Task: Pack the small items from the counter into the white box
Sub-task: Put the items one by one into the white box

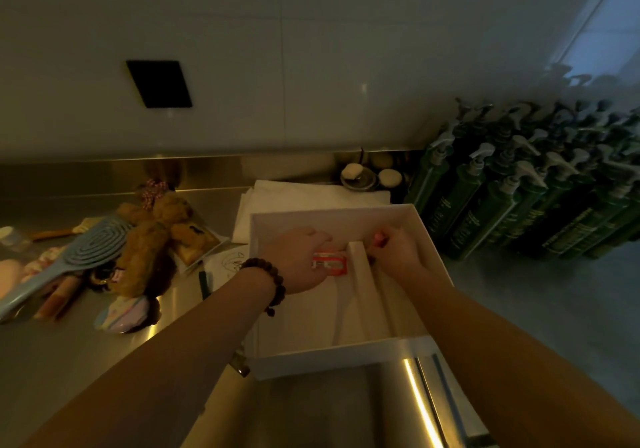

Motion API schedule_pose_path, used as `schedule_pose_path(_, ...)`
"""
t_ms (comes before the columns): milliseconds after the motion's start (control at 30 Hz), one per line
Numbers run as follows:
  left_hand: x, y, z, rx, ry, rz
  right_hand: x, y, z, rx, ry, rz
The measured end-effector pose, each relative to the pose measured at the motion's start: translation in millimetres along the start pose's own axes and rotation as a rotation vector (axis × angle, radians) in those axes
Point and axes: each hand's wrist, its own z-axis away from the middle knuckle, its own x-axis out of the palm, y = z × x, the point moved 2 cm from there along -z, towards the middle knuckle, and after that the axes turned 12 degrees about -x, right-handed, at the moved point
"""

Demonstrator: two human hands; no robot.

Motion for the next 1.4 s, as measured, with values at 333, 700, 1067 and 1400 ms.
schedule_pose_path(333,-27,-2,28,0.025,0.139,0.036,-33,-40,29,-0.272,0.039,0.088)
schedule_pose_path(700,-76,-99,121,-0.205,0.522,-0.015,51,-158,63,-0.616,-0.179,0.165)
schedule_pose_path(1067,-72,-319,188,-0.411,0.332,-0.032,239,-231,108,-0.668,-0.340,0.178)
schedule_pose_path(1400,-41,-395,173,-0.309,0.258,-0.117,351,-222,118,-0.229,-0.218,0.284)
